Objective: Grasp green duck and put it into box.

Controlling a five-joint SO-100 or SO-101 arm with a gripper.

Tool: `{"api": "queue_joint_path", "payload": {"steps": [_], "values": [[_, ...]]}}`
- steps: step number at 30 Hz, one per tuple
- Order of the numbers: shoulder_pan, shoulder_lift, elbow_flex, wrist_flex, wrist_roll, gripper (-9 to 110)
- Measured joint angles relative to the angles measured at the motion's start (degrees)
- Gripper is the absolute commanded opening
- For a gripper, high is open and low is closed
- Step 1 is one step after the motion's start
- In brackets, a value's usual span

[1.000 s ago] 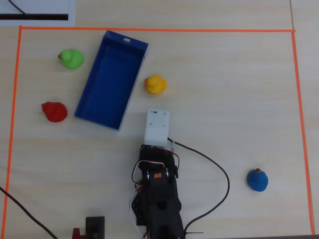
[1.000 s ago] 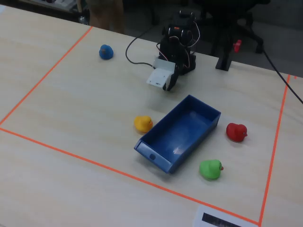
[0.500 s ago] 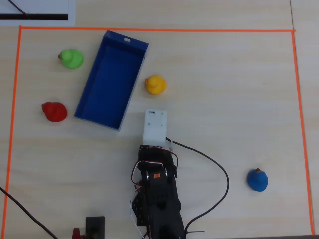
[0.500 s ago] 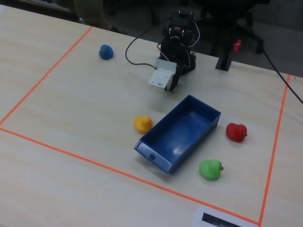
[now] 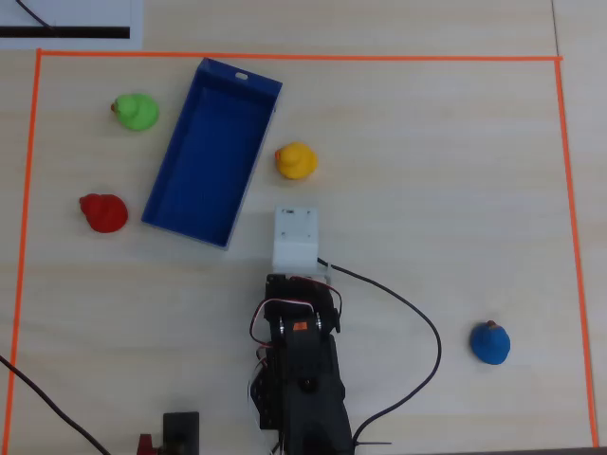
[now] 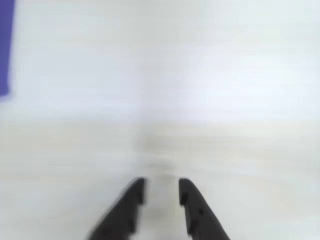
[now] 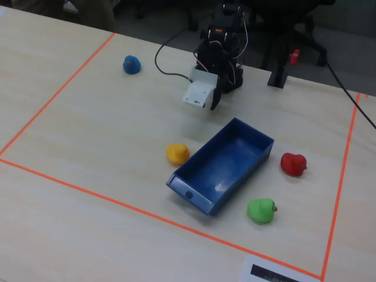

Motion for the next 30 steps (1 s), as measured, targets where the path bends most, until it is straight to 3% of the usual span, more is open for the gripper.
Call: {"api": "queue_joint_path", "payload": {"steps": [6, 16, 22, 30], "values": [[2.1, -25.1, -29.8, -2.2, 5.2, 29], [-4.7, -51.7, -71.2, 0.0, 13.3, 30], [-14.8, -56.1, -76.4, -4.9, 17.6, 28], [-20.0, -61.9, -75.1, -18.5, 14.9, 26]]}}
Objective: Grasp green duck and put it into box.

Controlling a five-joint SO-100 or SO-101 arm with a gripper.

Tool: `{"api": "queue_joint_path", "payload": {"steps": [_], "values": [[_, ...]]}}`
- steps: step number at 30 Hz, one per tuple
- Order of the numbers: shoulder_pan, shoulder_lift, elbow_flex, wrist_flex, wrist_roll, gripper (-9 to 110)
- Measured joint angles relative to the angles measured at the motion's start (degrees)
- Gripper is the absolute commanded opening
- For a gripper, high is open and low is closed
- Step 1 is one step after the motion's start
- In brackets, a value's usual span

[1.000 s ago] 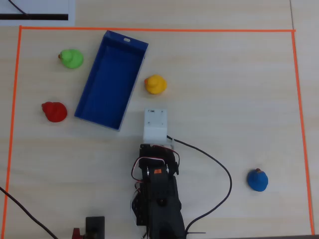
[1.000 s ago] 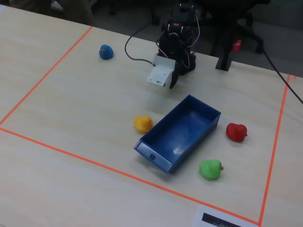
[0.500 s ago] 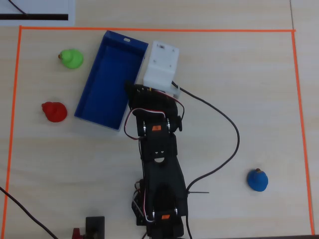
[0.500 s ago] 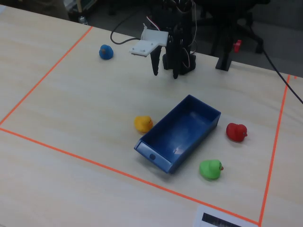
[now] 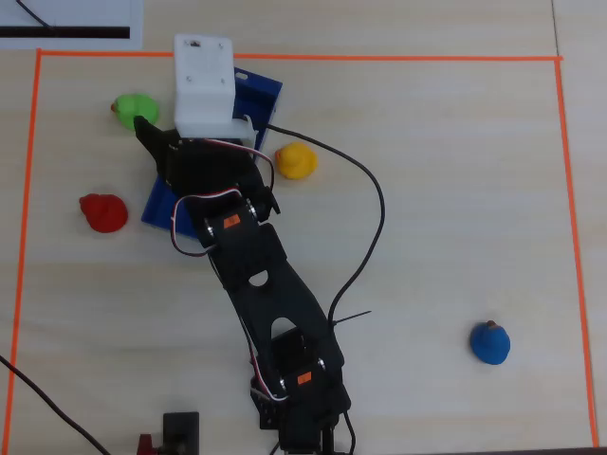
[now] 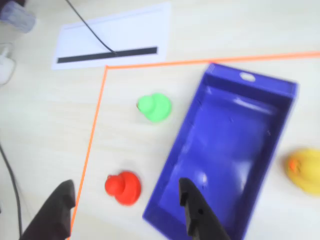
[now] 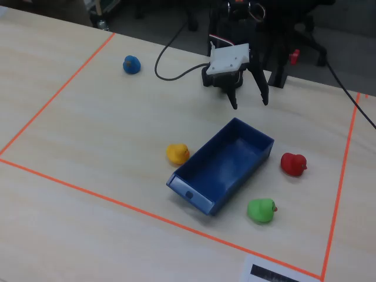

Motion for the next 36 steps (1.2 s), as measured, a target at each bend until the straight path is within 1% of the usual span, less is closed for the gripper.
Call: {"api": "queue_joint_path", "payload": {"steps": [8, 13, 18, 22, 30, 36], "values": [[-0.4, -8.7, 10.6, -21.4, -7.9, 26], [-0.6, -14.2, 10.9, -30.9, -12.0, 26], [-2.5, -21.1, 8.6, -33.0, -13.4, 26], [-5.4, -25.0, 8.2, -36.9, -14.0, 25], [-8.3, -33.8, 1.3, -41.2, -14.3, 25], [-8.6, -39.6, 0.4, -47.8, -18.7, 26]]}}
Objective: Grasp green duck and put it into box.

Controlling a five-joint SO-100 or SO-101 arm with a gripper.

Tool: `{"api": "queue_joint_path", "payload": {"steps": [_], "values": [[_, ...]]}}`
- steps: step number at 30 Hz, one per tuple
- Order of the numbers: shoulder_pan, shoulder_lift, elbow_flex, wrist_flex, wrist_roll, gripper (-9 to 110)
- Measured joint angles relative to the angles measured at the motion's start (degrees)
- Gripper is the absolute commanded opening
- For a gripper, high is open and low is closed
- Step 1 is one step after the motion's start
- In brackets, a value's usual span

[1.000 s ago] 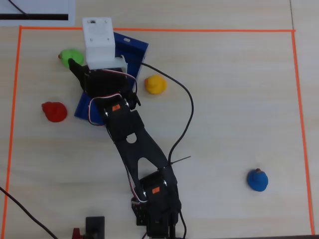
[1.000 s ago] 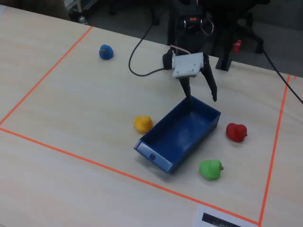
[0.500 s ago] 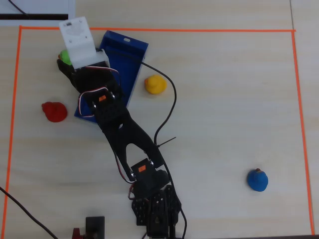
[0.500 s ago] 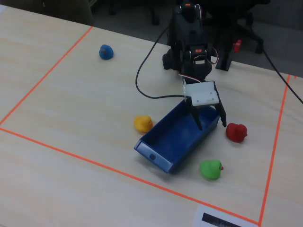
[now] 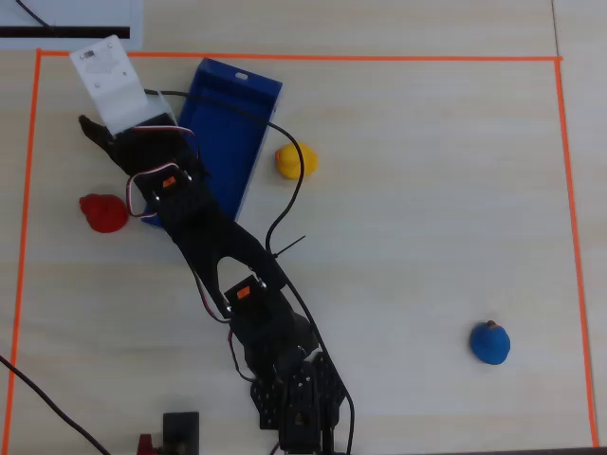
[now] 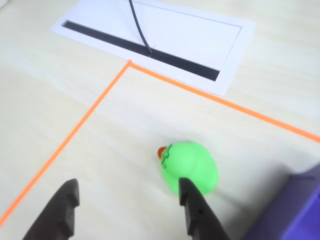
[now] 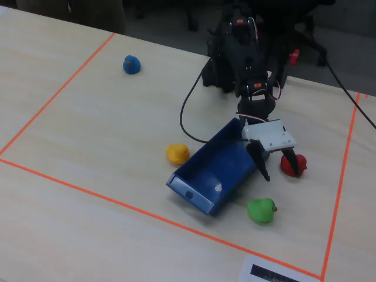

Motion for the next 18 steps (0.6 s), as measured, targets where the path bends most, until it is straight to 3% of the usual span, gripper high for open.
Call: {"api": "queue_joint_path", "payload": {"steps": [18], "values": [[3.3, -12.5, -6.7, -12.9, -6.8, 26]]}}
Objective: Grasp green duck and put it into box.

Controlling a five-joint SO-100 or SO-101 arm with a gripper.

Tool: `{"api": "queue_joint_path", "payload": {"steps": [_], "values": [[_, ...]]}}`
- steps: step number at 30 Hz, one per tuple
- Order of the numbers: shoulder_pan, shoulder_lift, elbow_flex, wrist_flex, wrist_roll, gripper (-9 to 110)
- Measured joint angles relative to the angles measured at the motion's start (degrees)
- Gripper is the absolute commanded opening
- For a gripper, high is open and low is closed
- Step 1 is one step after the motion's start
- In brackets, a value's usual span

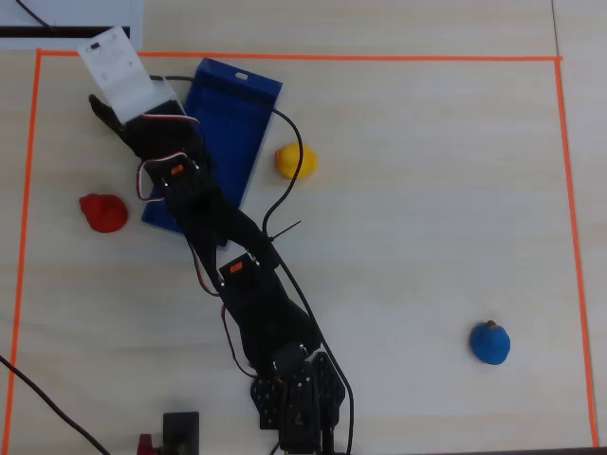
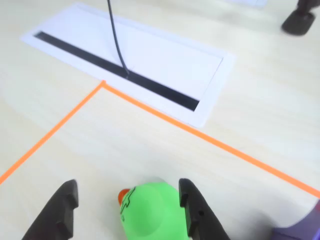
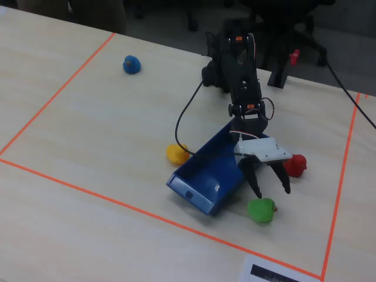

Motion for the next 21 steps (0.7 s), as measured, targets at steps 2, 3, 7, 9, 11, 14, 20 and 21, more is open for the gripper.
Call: {"api": "queue_joint_path", "payload": {"steps": [2, 3, 7, 9, 11, 14, 20, 21], "values": [[0.0, -0.7, 1.0, -1.2, -0.3, 25], [0.1, -1.2, 1.1, -1.5, -0.3, 25], [0.1, -2.0, 2.3, -1.7, -0.3, 25], [0.1, -2.1, 2.6, -1.7, -0.3, 25], [0.1, -2.2, 2.6, -1.7, -0.3, 25], [0.1, -2.2, 2.2, -0.3, 0.7, 24], [0.0, -6.4, -4.8, 11.0, 4.1, 24], [-0.1, -6.9, -5.8, 12.0, 5.0, 24]]}}
